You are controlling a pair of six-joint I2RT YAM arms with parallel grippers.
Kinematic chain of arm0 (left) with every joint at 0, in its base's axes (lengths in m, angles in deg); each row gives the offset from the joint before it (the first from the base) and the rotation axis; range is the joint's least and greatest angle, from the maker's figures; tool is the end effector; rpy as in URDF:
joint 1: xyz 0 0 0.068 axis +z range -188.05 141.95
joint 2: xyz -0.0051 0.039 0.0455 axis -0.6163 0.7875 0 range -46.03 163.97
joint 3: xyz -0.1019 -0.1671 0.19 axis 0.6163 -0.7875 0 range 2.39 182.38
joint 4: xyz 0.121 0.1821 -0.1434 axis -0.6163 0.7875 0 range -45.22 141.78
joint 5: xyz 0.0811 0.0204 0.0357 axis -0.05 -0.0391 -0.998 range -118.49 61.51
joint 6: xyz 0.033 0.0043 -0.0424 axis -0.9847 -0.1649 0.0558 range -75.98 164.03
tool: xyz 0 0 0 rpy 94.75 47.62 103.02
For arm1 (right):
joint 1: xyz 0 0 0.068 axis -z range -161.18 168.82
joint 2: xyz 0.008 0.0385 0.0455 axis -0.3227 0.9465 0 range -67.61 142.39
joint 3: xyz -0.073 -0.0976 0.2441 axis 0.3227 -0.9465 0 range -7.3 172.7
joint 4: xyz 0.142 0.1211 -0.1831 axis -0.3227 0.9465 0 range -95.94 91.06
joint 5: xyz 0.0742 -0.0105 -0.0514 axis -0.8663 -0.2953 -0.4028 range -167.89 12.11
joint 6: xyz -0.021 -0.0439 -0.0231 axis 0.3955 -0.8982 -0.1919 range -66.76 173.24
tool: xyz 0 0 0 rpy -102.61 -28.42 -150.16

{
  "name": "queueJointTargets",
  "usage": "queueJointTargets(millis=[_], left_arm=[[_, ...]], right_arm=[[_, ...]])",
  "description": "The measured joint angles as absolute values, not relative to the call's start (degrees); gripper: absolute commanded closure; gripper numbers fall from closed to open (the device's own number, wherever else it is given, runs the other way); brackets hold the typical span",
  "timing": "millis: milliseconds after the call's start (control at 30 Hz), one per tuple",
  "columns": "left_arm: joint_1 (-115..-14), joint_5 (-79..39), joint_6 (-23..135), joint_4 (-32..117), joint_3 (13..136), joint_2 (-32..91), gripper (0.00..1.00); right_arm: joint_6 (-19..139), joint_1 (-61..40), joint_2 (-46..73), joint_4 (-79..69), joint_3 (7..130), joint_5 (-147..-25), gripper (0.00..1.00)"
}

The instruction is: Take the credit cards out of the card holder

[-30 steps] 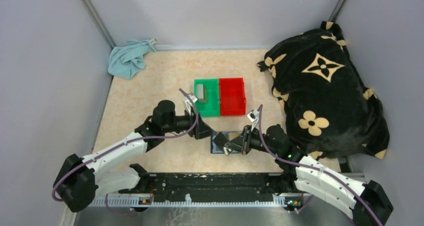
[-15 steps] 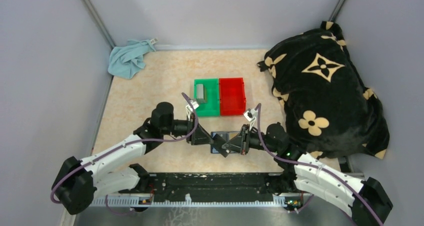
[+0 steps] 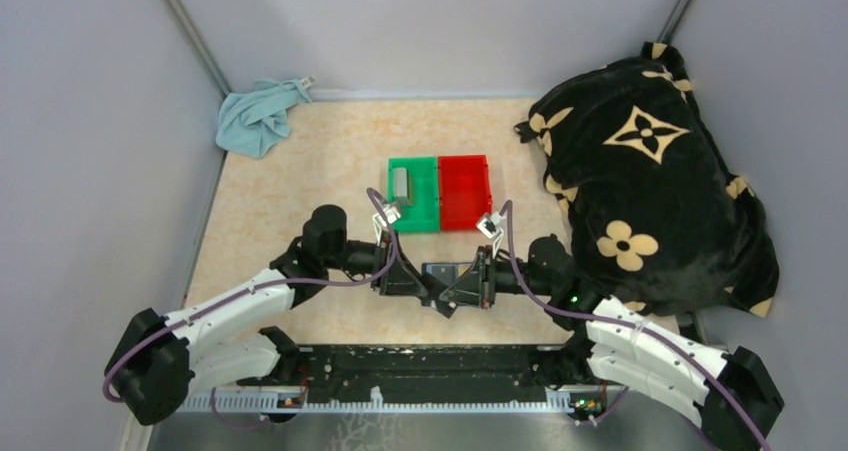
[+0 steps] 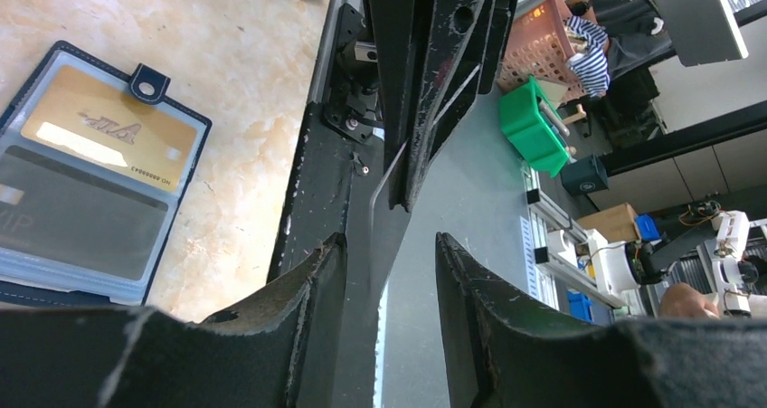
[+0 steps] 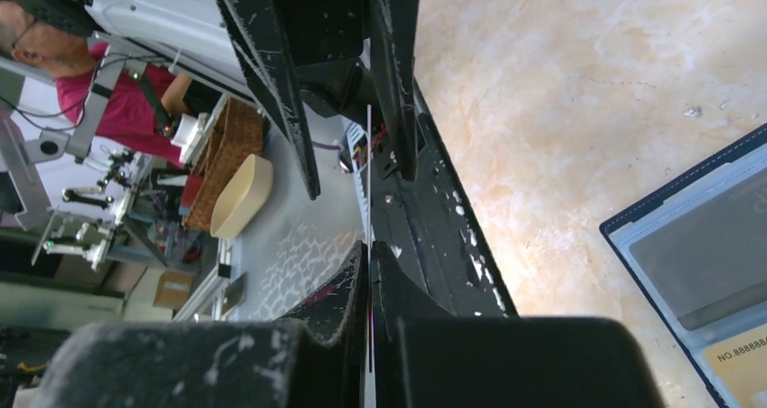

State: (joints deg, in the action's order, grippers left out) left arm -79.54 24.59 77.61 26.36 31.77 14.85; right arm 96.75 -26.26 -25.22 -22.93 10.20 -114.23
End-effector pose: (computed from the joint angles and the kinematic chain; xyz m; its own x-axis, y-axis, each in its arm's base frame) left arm 0.1495 -0.1702 0.2457 -0.6841 0.1615 -0.7113 0.7236 0.0280 -0.6896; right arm 0.1081 0.1382 0.2287 -0.7484 0.0350 -0.6624 -0.6475 0.1779 0.7410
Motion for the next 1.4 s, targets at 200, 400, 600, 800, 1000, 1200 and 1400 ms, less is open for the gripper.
queueJointTargets(millis=[200,400,600,800,1000,1200,1400], left_arm=[[-79.9,24.9,77.4,26.5,31.8,16.0,0.56],[-80.0,24.8,76.9,26.8,31.8,16.2,0.84],[-80.0,25.1,76.6,26.7,31.8,17.7,1.0],[-80.1,25.4,76.8,26.3,31.8,18.0,1.0],[-80.4,18.0,77.3,27.5,30.9,13.2,1.0],[-80.4,5.4,78.3,28.2,29.1,4.9,1.0],[-83.0,-10.0,77.9,28.7,24.5,-3.1,1.0]], right_arm=[[94.0,-26.3,-24.4,-18.6,12.7,-116.7,1.0],[92.7,-26.4,-23.8,-15.9,12.8,-117.9,1.0],[92.3,-26.5,-23.6,-14.9,12.8,-118.5,1.0],[92.1,-26.5,-23.6,-14.3,12.8,-118.4,0.9],[91.7,-26.6,-24.7,-13.8,12.8,-114.5,0.55],[91.8,-26.5,-31.1,-7.4,15.2,-99.5,0.4],[92.6,-26.3,-28.9,-2.6,24.4,-88.0,0.41]])
